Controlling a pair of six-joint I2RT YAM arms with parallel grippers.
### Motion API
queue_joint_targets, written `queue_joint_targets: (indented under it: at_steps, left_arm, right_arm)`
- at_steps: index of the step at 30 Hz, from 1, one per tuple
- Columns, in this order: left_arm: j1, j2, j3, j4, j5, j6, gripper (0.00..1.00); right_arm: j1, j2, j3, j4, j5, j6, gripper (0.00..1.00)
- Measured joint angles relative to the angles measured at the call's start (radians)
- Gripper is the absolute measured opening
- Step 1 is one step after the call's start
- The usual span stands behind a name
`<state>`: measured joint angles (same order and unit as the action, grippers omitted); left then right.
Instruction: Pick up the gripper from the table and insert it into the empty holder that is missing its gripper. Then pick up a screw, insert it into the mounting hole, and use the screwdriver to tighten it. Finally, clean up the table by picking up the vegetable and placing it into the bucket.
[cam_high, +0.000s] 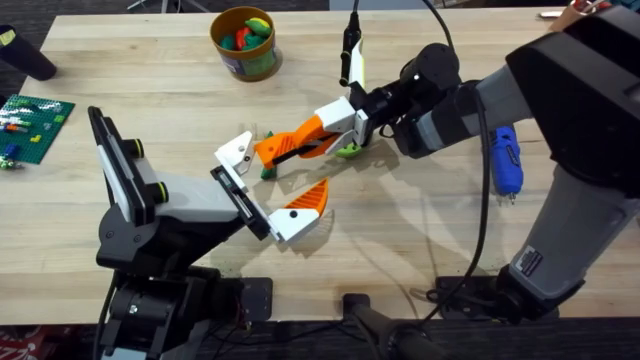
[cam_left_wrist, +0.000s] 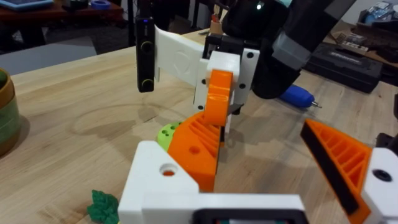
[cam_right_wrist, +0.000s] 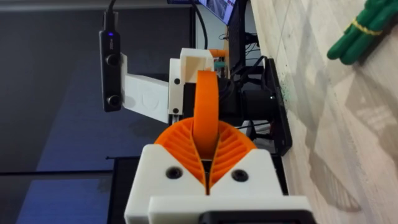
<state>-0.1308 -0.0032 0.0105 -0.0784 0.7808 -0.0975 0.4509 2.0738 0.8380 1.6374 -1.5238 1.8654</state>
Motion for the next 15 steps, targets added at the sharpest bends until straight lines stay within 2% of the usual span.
queue_joint_targets:
  at_steps: [9,15]
  left_arm:
    - [0.001,0.004,0.0,0.006,-0.014,-0.001,0.983]
    - [0.001,0.004,0.0,0.006,-0.011,-0.001,0.983]
  right_arm:
    - [-0.013,0.003,0.0,-0.067,0.004,0.005,0.019]
    - [-0.071,-0.044,-0.004,-0.075,0.004,-0.017,0.018]
